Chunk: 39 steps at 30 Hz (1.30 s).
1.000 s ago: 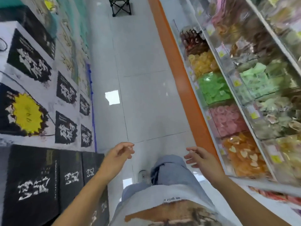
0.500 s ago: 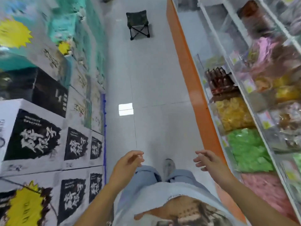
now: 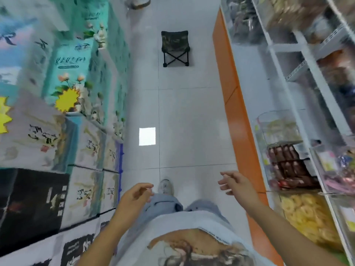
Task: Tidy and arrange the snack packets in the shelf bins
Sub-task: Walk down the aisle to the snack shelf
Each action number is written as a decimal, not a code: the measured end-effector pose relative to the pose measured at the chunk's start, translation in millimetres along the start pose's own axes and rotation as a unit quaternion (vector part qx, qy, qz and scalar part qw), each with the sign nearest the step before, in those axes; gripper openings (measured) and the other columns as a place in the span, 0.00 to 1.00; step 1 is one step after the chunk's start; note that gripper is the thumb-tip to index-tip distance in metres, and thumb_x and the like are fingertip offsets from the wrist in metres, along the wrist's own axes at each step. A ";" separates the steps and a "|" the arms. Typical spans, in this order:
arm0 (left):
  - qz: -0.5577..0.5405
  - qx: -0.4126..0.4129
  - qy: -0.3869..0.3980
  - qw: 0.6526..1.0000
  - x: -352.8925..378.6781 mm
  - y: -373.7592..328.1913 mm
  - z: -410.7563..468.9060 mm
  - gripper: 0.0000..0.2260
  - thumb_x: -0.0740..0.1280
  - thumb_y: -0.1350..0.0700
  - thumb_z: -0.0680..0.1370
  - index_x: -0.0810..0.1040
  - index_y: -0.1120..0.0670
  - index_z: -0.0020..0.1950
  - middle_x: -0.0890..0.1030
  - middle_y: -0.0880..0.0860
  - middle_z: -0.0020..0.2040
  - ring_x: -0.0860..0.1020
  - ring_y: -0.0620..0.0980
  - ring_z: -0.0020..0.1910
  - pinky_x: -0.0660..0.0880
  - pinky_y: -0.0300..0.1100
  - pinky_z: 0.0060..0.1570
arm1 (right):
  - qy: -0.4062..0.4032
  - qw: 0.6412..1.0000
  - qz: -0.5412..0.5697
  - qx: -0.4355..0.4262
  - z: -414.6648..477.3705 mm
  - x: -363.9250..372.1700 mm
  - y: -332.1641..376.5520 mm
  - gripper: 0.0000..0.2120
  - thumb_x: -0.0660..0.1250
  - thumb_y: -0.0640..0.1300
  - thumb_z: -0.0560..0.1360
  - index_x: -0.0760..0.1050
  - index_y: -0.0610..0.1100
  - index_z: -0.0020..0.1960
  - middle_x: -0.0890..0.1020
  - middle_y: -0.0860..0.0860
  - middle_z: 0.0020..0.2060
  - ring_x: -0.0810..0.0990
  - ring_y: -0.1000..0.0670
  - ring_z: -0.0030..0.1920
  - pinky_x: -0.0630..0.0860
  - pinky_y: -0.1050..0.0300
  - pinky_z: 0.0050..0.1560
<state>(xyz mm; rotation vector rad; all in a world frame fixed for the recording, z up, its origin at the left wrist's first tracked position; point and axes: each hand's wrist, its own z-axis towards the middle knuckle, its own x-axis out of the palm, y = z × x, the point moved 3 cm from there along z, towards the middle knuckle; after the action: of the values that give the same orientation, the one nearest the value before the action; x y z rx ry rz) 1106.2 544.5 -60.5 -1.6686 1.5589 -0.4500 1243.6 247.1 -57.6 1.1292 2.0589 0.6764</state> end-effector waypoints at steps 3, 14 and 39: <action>0.030 0.018 0.039 0.999 -16.8 -79.1 76.5 0.07 0.64 0.57 0.80 0.80 0.48 0.52 0.84 0.48 0.44 0.81 0.43 0.40 0.74 0.34 0.42 | -0.019 1.000 0.023 0.009 43.4 -10.2 51.9 0.07 0.60 0.44 0.81 0.76 0.46 0.56 0.83 0.46 0.45 0.82 0.47 0.43 0.78 0.54 0.44; 0.096 0.096 0.119 0.984 33.2 -323.4 341.7 0.06 0.65 0.55 0.80 0.80 0.46 0.52 0.84 0.45 0.44 0.81 0.43 0.43 0.74 0.36 0.46 | -0.080 0.989 0.110 0.066 243.5 -82.2 169.1 0.07 0.60 0.45 0.81 0.76 0.47 0.56 0.84 0.46 0.43 0.82 0.46 0.43 0.77 0.54 0.44; 0.128 0.035 0.174 0.976 -48.8 -686.6 827.0 0.06 0.66 0.57 0.79 0.81 0.49 0.53 0.84 0.49 0.45 0.81 0.46 0.43 0.76 0.38 0.47 | -0.126 0.981 0.116 0.093 701.7 -144.7 573.1 0.07 0.60 0.45 0.81 0.76 0.53 0.53 0.83 0.49 0.48 0.82 0.47 0.48 0.78 0.46 0.56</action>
<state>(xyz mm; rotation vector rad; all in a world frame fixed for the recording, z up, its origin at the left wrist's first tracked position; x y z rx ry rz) 2153.0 793.3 -55.8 -1.3604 1.9592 -0.6781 2130.5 481.9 -48.3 1.4985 1.8196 0.4281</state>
